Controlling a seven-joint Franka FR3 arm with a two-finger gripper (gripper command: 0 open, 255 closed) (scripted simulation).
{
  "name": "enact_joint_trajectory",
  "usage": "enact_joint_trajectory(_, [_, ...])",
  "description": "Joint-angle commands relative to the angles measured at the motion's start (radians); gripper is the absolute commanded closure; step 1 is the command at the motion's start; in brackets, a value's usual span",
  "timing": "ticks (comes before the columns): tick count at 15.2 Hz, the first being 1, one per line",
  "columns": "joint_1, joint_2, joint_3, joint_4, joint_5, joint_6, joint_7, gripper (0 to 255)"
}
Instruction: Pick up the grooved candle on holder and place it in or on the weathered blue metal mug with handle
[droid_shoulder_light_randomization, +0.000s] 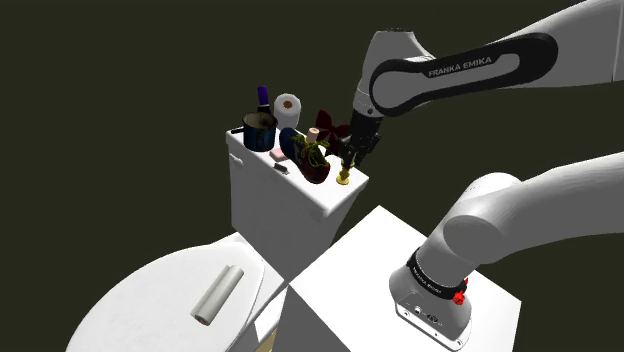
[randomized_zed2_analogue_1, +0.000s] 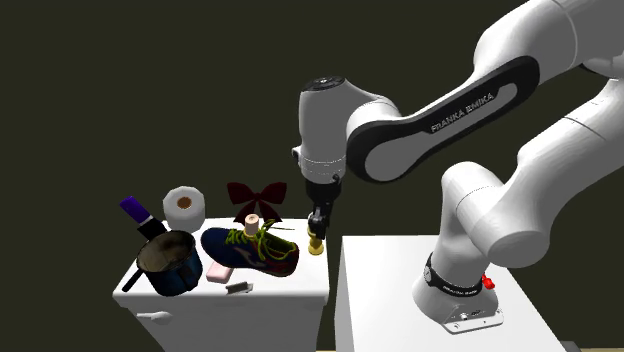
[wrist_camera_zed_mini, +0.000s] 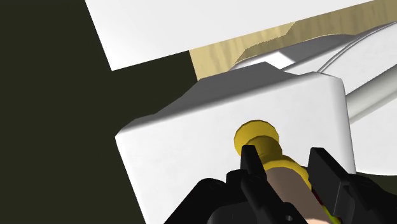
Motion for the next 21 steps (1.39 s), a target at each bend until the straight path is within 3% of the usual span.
enact_joint_trajectory(1, [0.001, -0.016, 0.001, 0.018, 0.001, -0.035, -0.001, 255])
enact_joint_trajectory(21, [0.004, -0.084, 0.01, 0.248, 0.013, -0.332, -0.009, 255])
